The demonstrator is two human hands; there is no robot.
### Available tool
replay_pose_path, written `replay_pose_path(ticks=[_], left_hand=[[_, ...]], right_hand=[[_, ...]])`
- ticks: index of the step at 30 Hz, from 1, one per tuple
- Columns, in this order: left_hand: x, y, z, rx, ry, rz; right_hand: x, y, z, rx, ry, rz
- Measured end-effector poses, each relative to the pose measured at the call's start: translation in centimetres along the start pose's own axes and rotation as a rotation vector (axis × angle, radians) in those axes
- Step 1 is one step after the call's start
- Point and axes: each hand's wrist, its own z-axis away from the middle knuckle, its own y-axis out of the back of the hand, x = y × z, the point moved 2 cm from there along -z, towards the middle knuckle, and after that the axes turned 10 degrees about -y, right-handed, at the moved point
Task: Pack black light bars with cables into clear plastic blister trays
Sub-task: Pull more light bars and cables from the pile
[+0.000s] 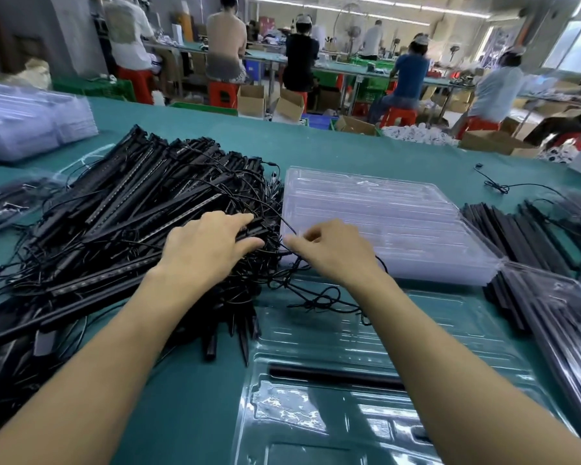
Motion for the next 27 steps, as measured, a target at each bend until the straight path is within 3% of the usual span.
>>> replay_pose_path(ticks=[5,8,10,12,15,17,19,22,27], left_hand=[[0.2,0.4,0.3,-0.029,-0.021,0.003],[0.8,0.8,0.2,-0.043,-0.054,-0.023],[1.4,0.9,-0.2,-0.002,-0.1,-0.011],[1.6,0.9,-0.5,0.065,-0.123,0.098],[1.2,0.4,-0.2,0.093,-0.136,0.375],[1.2,0.0,-0.1,0.073,-0.134,0.524],[1.5,0.0,-0.3,0.098,-0.169,0.612],[1.5,0.0,-0.9,0.136,-0.239,0.687],[1.8,0.0,-0.2,0.142,-0.325,0.918]], right_hand=[[-0.9,0.1,-0.3,0.02,-0.016,-0.129],[-2.6,1.2,0.5,-0.021,0.215,-0.522],[-4.0,1.7,1.6,-0.122,0.431,-0.54],[-4.1,1.8,1.9,-0.242,0.503,-0.522],[-2.8,2.8,1.6,-0.336,0.365,-0.625],[-1.7,2.9,1.2,-0.227,0.341,-0.434],[-1.2,2.5,1.1,-0.225,0.367,-0.238],[-1.1,1.9,1.1,-0.394,0.295,-0.43],[0.3,2.6,0.2,-0.426,0.245,-0.603]])
